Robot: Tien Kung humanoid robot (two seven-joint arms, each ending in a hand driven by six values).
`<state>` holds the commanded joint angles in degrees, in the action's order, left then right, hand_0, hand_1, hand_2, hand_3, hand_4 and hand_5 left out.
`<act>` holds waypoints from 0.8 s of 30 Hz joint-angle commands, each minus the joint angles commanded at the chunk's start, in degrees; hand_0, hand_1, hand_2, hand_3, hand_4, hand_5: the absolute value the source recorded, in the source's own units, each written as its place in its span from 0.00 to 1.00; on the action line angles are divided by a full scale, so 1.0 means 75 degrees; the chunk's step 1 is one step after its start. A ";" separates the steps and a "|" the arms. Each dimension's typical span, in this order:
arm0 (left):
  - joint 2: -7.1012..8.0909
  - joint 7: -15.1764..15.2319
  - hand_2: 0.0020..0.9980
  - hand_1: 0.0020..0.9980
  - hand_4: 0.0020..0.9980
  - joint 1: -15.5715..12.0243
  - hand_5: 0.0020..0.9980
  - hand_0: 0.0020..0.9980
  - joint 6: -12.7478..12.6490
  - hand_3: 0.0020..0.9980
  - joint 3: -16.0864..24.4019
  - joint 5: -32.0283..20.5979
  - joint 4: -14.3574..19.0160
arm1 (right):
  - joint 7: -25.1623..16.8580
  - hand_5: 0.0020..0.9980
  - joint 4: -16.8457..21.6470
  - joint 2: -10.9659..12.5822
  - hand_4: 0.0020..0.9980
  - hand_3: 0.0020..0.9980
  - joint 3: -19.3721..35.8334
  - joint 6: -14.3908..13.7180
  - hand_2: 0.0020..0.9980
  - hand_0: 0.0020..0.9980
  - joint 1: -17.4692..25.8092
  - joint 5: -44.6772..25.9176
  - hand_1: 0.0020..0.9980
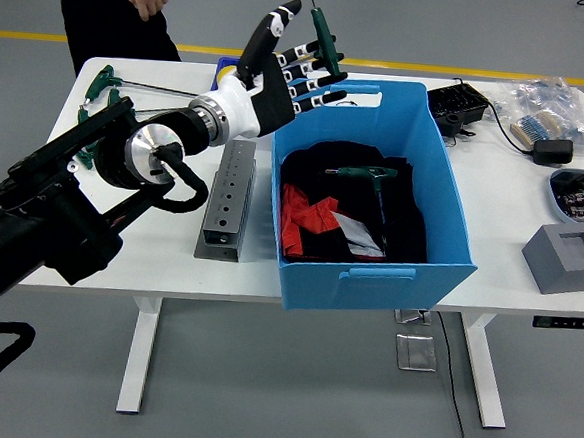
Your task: Lift tool from toolbox,place it in box,lift tool from toolbox,place it in box
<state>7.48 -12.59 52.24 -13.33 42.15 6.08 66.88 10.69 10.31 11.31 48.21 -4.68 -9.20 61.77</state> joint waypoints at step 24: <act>-0.0998 -0.0383 0.84 0.76 0.79 0.1085 0.96 0.71 0.1709 0.84 -0.2606 0.6450 -0.3242 | -0.0080 0.66 0.0000 0.0166 0.83 0.57 -0.0555 -0.0012 0.73 0.65 -0.0306 -0.0348 0.64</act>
<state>0.00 -15.47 60.37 -0.51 22.61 54.46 42.56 10.09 10.31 12.56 44.05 -4.77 -11.50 59.16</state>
